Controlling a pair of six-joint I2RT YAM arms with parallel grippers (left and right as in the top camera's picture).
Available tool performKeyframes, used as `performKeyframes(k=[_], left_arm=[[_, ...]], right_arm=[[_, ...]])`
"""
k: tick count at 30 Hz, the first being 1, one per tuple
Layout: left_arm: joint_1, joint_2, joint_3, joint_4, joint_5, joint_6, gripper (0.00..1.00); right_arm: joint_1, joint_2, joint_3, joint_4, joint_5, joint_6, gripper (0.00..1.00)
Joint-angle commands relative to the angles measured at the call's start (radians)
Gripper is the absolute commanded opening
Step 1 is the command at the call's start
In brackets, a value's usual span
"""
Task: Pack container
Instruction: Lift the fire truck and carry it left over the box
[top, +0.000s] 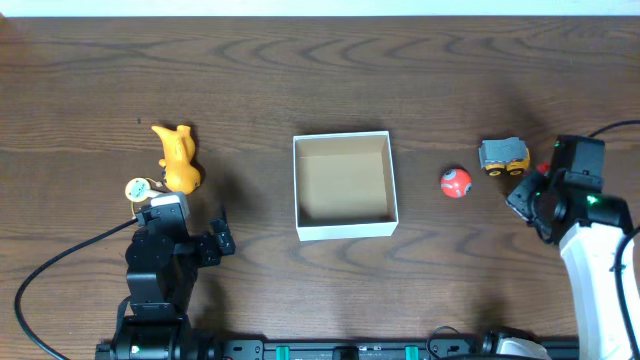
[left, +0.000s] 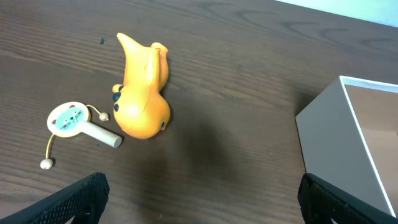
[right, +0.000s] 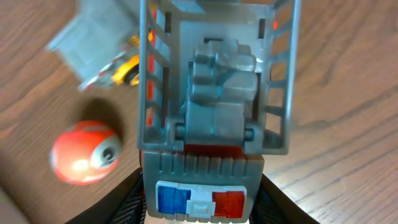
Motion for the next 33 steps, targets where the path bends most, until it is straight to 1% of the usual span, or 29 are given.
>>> performKeyframes(k=[1,8,12,21,26,33], left_arm=[[0.005,0.001,0.024,0.001,-0.001,-0.009,0.98],[0.005,0.001,0.024,0.001,-0.001,-0.009,0.98],[0.005,0.001,0.024,0.000,-0.001,-0.009,0.98],[0.005,0.001,0.024,-0.007,-0.001,-0.009,0.98],[0.005,0.001,0.024,-0.007,-0.001,-0.009,0.98],[0.005,0.001,0.024,-0.010,-0.001,-0.009,0.98]], right_arm=[[0.070,-0.039,0.044,-0.012,0.022,-0.013,0.01],[0.246,-0.045,0.154,-0.068,0.060,-0.001,0.01],[0.360,-0.045,0.222,-0.093,0.101,0.030,0.02],[0.560,-0.037,0.300,-0.091,0.104,0.085,0.02],[0.673,0.021,0.351,-0.097,0.131,0.102,0.02],[0.814,0.150,0.454,-0.103,0.160,0.138,0.01]])
